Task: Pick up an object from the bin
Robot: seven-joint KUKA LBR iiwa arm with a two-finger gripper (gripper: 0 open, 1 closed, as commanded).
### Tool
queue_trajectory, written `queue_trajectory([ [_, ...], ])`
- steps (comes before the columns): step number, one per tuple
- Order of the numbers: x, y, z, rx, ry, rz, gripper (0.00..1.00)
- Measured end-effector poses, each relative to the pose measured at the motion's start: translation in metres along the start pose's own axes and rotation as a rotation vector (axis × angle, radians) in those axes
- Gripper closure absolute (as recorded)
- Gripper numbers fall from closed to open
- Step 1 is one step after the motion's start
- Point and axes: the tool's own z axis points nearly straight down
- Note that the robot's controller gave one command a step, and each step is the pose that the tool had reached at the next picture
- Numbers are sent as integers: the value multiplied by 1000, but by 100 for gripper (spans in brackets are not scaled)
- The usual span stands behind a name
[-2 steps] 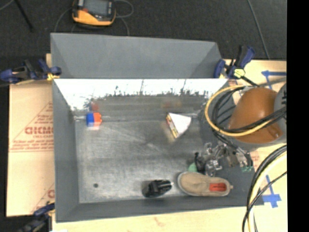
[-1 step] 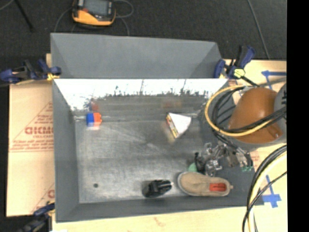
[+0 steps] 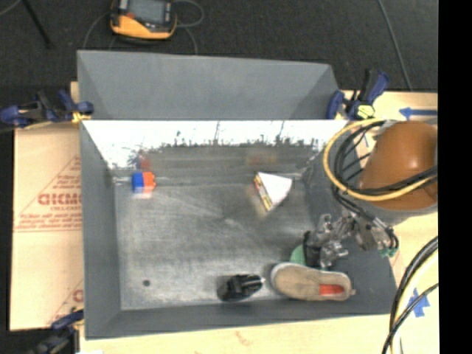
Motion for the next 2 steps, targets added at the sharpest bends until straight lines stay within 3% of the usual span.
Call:
queue_trajectory([
  [1,-5,20,-114,2,-5,-24,100],
  [2,-5,20,-114,2,-5,-24,0],
])
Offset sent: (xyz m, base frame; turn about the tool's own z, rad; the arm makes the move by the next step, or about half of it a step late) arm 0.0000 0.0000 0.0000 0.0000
